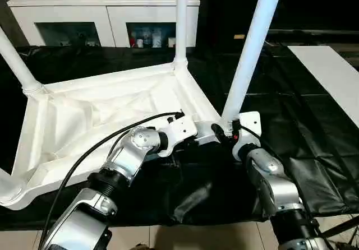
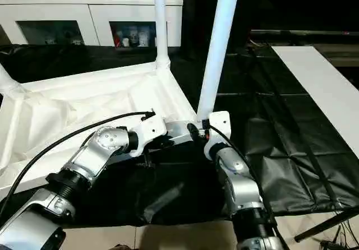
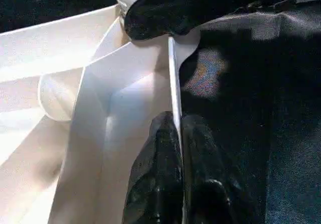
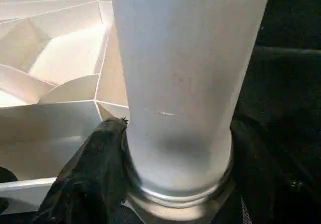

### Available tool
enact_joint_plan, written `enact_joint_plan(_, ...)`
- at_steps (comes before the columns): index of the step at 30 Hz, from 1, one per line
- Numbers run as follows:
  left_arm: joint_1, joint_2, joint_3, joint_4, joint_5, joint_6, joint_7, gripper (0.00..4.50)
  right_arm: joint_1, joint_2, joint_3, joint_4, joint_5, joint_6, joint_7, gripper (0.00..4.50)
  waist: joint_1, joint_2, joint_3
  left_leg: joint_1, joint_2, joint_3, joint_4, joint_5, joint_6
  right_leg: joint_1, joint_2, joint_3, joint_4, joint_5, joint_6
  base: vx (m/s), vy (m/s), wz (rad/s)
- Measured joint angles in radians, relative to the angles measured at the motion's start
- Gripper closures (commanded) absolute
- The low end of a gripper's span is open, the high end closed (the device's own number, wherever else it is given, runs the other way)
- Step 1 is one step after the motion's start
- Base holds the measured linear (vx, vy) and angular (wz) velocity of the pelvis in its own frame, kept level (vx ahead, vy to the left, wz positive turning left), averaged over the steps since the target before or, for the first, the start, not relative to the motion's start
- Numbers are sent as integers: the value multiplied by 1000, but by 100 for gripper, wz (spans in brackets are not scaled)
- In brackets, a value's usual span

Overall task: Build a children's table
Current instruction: Rotate leg to tighten

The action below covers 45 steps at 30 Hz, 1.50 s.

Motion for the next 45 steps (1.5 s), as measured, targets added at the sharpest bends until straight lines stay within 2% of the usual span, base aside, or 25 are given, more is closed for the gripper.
enact_joint_plan(3,-2,-3,-6,9,2,-33,-3,450,21,3,-30,-67,22,-1,-19,102,8,2,-1,-1,0,2,-2,0,0,0,0,1,0,1,2,0,0,0)
enact_joint_plan(4,-2,-2,-10,9,1,-42,-7,450,28,-9,-37,-96,28,2,-16,70,12,3,-1,-1,0,3,-3,0,0,1,0,2,0,1,7,0,0,0)
enact_joint_plan(8,-3,2,-25,10,2,-73,-19,450,73,-59,-42,-179,32,27,26,67,29,8,-3,-3,0,3,-4,0,0,0,0,2,0,-1,14,0,0,0)
enact_joint_plan(10,-3,2,-40,12,3,-99,-33,450,134,-124,-43,-259,64,36,107,67,41,11,-4,-4,0,3,-4,0,0,1,-1,2,0,-4,18,0,0,0)
enact_joint_plan(12,-3,2,-47,19,3,-127,-43,450,227,-224,-60,-348,130,51,226,67,55,15,-6,-3,0,3,-4,0,0,4,-2,2,-1,-6,22,0,0,0)
enact_joint_plan(14,-6,6,-46,34,3,-147,-46,450,311,-305,-88,-402,173,63,340,67,54,16,-7,-2,0,3,-4,0,0,5,-2,2,-1,-6,23,0,0,0)
enact_joint_plan(16,-10,3,-47,59,3,-171,-46,450,455,-445,-89,-454,202,62,503,67,55,17,-7,2,1,3,-6,0,0,11,-2,1,-5,-8,26,0,0,0)
enact_joint_plan(18,-10,11,-45,74,1,-187,-47,450,522,-490,-94,-457,217,70,585,67,46,16,-6,5,2,3,-7,0,0,14,-1,0,-7,-9,28,0,0,0)
enact_joint_plan(19,-10,14,-38,87,0,-191,-49,450,530,-489,-95,-459,223,73,609,67,33,17,-7,4,2,2,-7,0,0,13,-1,-1,-7,-9,32,0,0,0)
enact_joint_plan(22,-13,13,-36,107,-2,-215,-48,450,526,-485,-91,-497,234,81,624,67,21,19,-7,4,2,1,-7,0,0,12,-1,-1,-7,-9,33,0,0,0)
enact_joint_plan(25,-13,7,-41,110,-7,-235,-78,450,487,-472,-76,-533,246,86,596,67,21,19,-7,3,2,1,-8,0,0,13,-1,-1,-11,-9,33,0,0,0)
enact_joint_plan(29,-13,5,-54,113,-11,-267,-110,450,413,-391,-41,-533,235,85,522,67,25,18,-6,3,2,2,-8,0,0,13,0,0,-14,-9,33,0,0,0)
enact_joint_plan(31,-10,7,-57,112,-11,-282,-106,404,404,-364,-38,-533,229,85,513,68,26,18,-6,2,2,5,-8,0,0,13,-1,3,-13,-9,32,0,0,0)
enact_joint_plan(33,5,11,-38,92,-31,-286,-100,392,399,-360,-33,-534,228,87,513,68,24,17,-6,0,2,6,-8,0,0,16,-1,3,-12,-8,31,0,0,0)
enact_joint_plan(34,29,8,-14,47,-65,-289,-98,384,394,-354,-28,-538,228,93,514,68,23,14,-5,-1,2,6,-8,0,0,14,-2,2,-11,-2,26,0,0,0)
enact_joint_plan(37,92,13,11,-77,-123,-260,-104,354,387,-352,-3,-563,230,103,513,68,15,-2,-1,-8,6,6,-8,1,0,7,0,-2,-11,-1,25,0,0,0)
enact_joint_plan(39,182,40,43,-236,-176,-212,-111,349,388,-338,9,-573,233,104,510,68,2,-4,-2,-10,7,5,-7,2,2,2,0,-2,-11,-1,25,0,0,0)
enact_joint_plan(40,248,63,74,-358,-213,-172,-108,339,393,-328,16,-585,236,104,506,68,-7,-4,-2,-14,7,5,-7,3,5,-3,1,-2,-11,-1,25,0,0,0)
enact_joint_plan(41,283,75,89,-417,-232,-147,-106,339,397,-326,20,-590,236,104,504,68,-6,-4,-2,-16,8,4,-7,3,5,-4,1,-3,-11,-1,25,0,0,0)
enact_joint_plan(42,319,86,106,-469,-251,-127,-100,310,400,-324,22,-595,236,104,502,68,-3,-4,-2,-16,8,4,-7,3,5,-5,1,-3,-11,-2,25,0,0,0)
enact_joint_plan(43,386,94,139,-555,-270,-96,-72,310,402,-320,26,-603,236,105,499,68,-4,-4,-2,-16,9,4,-7,3,5,-5,2,-4,-11,-2,25,0,0,0)
enact_joint_plan(45,469,95,178,-629,-289,-75,-31,302,411,-311,32,-613,236,106,495,68,0,-4,-2,-15,10,4,-7,1,2,-4,3,-4,-11,-2,25,0,0,0)
